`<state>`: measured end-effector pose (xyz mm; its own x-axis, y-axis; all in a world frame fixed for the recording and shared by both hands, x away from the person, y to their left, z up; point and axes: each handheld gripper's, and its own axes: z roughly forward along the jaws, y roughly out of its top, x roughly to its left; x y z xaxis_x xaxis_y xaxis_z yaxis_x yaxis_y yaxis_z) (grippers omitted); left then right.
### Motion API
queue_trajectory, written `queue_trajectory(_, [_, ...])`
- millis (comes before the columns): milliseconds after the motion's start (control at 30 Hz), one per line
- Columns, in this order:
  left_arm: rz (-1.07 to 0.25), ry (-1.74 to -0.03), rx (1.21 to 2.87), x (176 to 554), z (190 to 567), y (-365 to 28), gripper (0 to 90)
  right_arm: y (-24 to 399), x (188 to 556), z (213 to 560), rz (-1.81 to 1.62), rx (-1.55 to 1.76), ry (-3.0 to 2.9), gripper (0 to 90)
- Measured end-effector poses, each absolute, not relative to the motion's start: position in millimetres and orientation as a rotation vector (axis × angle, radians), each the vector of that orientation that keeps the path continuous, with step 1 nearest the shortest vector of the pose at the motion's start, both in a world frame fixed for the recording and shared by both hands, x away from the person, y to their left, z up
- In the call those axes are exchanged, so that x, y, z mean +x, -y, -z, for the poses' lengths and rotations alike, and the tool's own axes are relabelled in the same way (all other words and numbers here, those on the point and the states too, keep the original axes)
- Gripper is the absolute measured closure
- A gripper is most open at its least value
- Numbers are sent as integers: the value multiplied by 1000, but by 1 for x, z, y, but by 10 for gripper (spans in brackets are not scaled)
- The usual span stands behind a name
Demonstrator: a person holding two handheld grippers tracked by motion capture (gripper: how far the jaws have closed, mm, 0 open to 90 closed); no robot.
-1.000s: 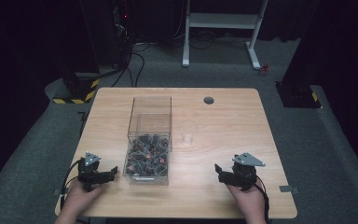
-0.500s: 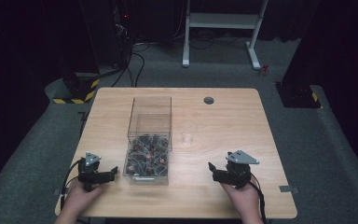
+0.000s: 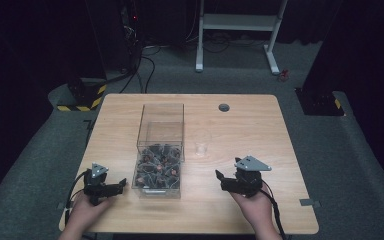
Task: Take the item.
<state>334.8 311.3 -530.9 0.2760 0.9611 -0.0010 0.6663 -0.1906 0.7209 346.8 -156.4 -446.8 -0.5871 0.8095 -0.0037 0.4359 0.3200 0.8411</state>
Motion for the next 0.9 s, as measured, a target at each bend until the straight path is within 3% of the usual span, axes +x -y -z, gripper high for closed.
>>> queue_trajectory(900, [-620, -1458, 1944, 335, 531, -312, 57, 108, 351, 428, -1254, 970, -2213, 222])
